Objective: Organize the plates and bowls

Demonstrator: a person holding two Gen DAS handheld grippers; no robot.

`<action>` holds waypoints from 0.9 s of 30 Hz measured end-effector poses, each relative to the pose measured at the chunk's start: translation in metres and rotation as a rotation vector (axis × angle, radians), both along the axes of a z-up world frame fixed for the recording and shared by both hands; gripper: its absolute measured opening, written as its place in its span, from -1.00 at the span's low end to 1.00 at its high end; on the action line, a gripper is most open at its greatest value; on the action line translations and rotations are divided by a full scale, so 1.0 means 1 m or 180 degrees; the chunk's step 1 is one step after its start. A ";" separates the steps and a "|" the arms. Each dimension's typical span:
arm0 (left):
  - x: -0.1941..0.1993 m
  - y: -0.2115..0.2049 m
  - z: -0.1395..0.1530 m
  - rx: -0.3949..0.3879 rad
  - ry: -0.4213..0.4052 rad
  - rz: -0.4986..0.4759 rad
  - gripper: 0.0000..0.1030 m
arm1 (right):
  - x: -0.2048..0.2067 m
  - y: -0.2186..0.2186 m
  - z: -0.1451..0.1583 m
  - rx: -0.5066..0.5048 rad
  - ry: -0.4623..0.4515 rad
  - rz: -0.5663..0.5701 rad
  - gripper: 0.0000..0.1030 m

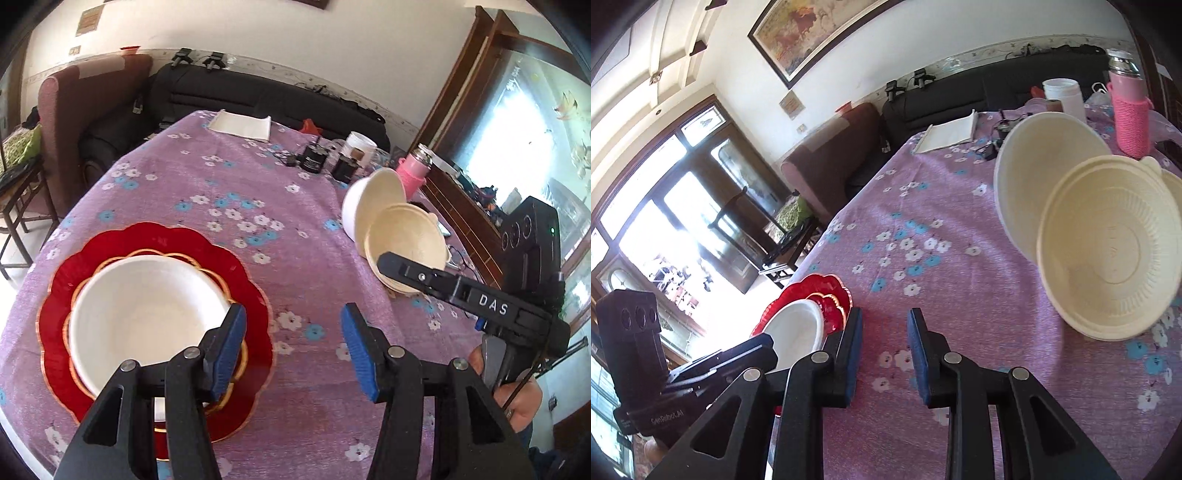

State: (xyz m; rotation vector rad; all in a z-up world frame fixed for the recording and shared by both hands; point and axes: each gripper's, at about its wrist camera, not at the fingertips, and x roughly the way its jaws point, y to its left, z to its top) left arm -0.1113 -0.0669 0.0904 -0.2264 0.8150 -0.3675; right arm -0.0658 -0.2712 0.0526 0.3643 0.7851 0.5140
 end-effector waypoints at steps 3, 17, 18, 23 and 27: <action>0.003 -0.036 -0.012 0.0043 0.0059 -0.0211 0.12 | -0.004 -0.026 0.000 0.0066 0.0001 -0.0156 -0.44; 0.030 -0.142 -0.081 0.0511 0.0231 -0.0740 0.12 | -0.023 -0.146 0.004 0.0001 -0.0036 -0.1071 -0.32; 0.029 -0.141 -0.080 0.0507 0.0191 -0.0713 0.12 | -0.024 -0.153 0.006 -0.0045 -0.0053 -0.1132 -0.30; 0.030 -0.140 -0.083 0.0515 0.0243 -0.0730 0.18 | -0.011 -0.173 0.023 -0.0427 -0.0160 -0.1320 0.08; 0.031 -0.140 -0.083 0.0485 0.0252 -0.0745 0.19 | 0.016 -0.174 0.018 -0.0691 -0.0150 -0.1270 0.17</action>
